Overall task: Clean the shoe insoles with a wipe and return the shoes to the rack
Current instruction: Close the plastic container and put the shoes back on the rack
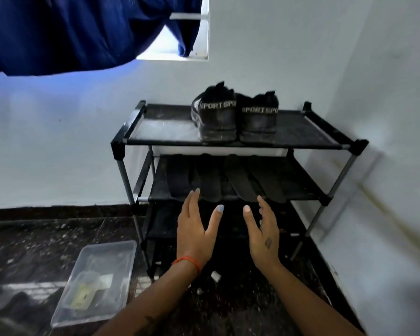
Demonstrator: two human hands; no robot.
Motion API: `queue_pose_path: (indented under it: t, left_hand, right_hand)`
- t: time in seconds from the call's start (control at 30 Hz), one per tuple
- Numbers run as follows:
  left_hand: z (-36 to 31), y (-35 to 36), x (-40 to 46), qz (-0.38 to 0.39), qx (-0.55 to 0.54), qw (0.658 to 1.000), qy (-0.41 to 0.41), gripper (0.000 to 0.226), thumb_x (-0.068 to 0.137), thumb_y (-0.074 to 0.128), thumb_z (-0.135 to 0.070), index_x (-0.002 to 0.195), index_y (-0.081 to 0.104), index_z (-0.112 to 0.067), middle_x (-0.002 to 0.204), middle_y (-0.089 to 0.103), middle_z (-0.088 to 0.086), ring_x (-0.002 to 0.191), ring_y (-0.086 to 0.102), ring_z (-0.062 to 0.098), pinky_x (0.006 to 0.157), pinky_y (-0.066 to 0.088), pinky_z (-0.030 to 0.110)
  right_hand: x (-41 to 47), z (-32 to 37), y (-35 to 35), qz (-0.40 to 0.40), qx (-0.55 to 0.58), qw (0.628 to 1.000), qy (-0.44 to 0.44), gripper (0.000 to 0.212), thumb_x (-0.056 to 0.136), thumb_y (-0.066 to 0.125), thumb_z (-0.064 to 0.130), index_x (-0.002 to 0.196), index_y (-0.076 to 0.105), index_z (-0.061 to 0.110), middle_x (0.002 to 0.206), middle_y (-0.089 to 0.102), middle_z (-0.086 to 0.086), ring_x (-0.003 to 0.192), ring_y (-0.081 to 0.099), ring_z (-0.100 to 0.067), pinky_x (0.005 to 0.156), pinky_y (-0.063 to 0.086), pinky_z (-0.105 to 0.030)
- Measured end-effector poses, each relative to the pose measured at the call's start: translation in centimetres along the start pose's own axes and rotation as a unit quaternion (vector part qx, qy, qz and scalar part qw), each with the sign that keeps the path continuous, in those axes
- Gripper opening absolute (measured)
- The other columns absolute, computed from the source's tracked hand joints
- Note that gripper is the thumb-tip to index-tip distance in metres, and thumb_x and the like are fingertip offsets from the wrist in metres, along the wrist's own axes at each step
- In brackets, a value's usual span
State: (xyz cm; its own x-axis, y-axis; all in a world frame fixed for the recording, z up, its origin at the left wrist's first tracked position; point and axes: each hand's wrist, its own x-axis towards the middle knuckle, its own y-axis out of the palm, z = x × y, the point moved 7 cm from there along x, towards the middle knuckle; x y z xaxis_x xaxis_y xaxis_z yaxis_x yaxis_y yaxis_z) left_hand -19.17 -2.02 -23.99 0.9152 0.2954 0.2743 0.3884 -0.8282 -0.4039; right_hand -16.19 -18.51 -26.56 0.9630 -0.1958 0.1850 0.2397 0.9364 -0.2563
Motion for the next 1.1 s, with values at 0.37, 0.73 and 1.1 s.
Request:
queue_pose_path:
  t: [0.37,0.73,1.1]
  left_hand:
    - [19.2,4.0,-4.5,0.071,0.111,0.980,-0.149,0.087,0.078,0.037,-0.070,0.149,0.024,-0.022,0.155,0.026,0.001,0.141,0.027,0.016,0.111,0.027,0.029]
    - [34.4,9.7,-4.7,0.125,0.134,0.939,-0.291,0.082,0.089,0.048,-0.057,0.152,0.013,-0.017,0.158,0.015,0.009,0.143,0.021,0.027,0.115,0.022,0.037]
    - [40.4,13.6,-3.9,0.187,0.219,0.908,-0.306,0.040,0.097,0.051,-0.023,0.131,0.044,-0.004,0.137,0.036,0.023,0.120,0.043,0.039,0.100,0.035,0.038]
  right_hand:
    - [-3.1,-16.9,6.6,0.115,-0.088,0.984,0.105,0.068,0.084,0.049,0.060,0.143,0.030,0.031,0.148,0.029,0.009,0.134,0.031,-0.011,0.111,0.031,-0.041]
    - [-1.8,-30.2,14.1,0.222,-0.275,0.931,0.091,0.053,0.093,0.050,0.041,0.139,0.039,0.018,0.144,0.038,-0.007,0.130,0.037,-0.021,0.100,0.031,-0.026]
    - [-1.5,-35.9,19.1,0.281,-0.420,0.862,0.038,0.031,0.088,0.056,0.009,0.116,0.064,0.020,0.116,0.055,-0.009,0.104,0.055,-0.026,0.085,0.049,-0.031]
